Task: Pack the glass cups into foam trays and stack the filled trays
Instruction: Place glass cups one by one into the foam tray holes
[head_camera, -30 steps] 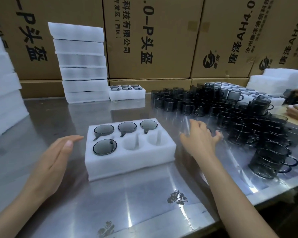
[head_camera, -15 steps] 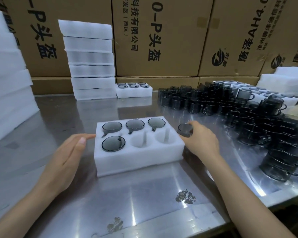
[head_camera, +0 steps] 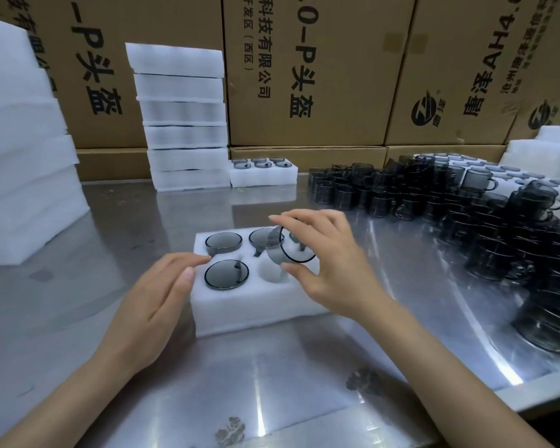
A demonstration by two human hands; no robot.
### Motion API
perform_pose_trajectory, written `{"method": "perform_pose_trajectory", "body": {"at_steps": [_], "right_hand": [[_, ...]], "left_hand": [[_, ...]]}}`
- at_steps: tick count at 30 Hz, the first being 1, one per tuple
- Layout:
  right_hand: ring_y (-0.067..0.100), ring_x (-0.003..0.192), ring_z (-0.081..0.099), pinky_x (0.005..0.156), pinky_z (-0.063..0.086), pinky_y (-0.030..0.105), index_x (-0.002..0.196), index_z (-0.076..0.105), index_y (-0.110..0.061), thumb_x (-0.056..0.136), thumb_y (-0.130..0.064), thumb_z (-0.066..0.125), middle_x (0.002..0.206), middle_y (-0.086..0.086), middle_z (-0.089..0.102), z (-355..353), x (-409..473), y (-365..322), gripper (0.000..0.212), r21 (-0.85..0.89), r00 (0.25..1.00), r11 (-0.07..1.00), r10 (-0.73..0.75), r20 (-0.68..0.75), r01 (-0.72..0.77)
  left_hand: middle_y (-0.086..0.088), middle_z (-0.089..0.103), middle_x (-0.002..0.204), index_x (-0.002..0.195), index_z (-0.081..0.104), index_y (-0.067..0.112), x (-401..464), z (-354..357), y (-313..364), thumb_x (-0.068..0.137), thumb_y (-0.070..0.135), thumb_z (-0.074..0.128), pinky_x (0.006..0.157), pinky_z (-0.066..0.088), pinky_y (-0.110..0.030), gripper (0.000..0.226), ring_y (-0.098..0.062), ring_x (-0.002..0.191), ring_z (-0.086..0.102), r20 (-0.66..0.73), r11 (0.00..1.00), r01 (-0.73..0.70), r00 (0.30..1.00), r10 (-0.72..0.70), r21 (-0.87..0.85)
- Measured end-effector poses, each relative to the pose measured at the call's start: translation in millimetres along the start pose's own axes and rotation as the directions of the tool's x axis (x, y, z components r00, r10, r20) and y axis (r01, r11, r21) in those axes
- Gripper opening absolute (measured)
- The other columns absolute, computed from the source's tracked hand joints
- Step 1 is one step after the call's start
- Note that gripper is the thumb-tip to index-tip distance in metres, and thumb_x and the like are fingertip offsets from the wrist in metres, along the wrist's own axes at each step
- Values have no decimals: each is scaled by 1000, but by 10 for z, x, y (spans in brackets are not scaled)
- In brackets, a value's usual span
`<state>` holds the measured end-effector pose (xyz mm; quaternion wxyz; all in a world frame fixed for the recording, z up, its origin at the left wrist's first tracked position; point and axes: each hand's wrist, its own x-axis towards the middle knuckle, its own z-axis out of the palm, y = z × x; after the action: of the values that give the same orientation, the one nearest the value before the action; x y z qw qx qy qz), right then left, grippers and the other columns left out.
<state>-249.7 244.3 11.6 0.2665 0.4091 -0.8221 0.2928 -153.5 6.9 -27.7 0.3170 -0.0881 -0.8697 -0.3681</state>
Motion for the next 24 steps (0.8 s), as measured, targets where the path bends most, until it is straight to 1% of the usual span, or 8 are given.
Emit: {"method": "perform_pose_trajectory", "body": {"at_steps": [2,6,9,12,18,20,22,24], "right_hand": [[17,114,34,81,50,37,138,44,-34,82,-23,70,131,-18,46,-13,-2,-29,62,-21,1000,1000,6,10,-6],[15,113,32,77,52,40,141,41,-33,83,-25,69,131,-14,46,-16,-32,-102,65,-33,999,999,-13,50,15],[14,115,33,87,48,37,141,42,-31,83,-25,68,132,-16,47,8,-60,-152,63,36,991,999,-44,128,40],[10,118,32,94,42,33,143,37,-33,85,-29,66,134,-21,45,-4,-44,-149,65,83,984,997,-5,180,-10],[1,118,30,93,36,22,148,18,-35,86,-35,64,137,-32,36,-15,-15,-116,77,105,963,989,76,259,-106],[1,119,30,94,33,20,149,16,-35,87,-35,63,140,-27,37,-11,-3,-105,77,124,958,984,87,275,-125],[1,121,28,93,30,20,148,17,-37,88,-36,61,140,-14,42,-7,20,-92,75,133,945,980,100,311,-147],[2,122,26,98,32,25,148,16,-38,88,-36,59,137,-8,44,0,43,-91,73,147,930,974,110,350,-170]], "left_hand": [[18,58,117,114,58,37,3,1,7,95,46,27,97,38,-24,37,-9,116,53,7,1000,0,1000,0,-5],[17,58,118,115,58,35,6,4,13,95,46,27,98,38,-28,39,-10,118,52,10,1000,8,1000,-8,-4],[17,58,118,115,58,34,5,1,29,95,46,27,98,38,-26,39,-9,118,52,9,1000,11,1000,-11,0],[19,57,118,114,57,37,9,-1,62,95,45,27,98,36,-22,37,-6,117,51,6,1000,0,1000,0,22],[19,54,120,121,60,24,39,12,144,95,44,26,96,30,-15,47,-3,113,47,38,975,-78,997,71,209],[15,55,121,121,61,21,55,22,192,95,43,27,97,29,-15,48,-5,113,47,48,971,-97,995,89,221],[12,55,122,122,61,19,63,45,239,95,40,29,98,30,-16,46,-4,114,46,80,961,-140,989,125,236],[12,55,124,123,60,20,60,71,280,95,39,31,99,33,-22,45,-5,116,46,119,949,-179,981,152,259]]}}
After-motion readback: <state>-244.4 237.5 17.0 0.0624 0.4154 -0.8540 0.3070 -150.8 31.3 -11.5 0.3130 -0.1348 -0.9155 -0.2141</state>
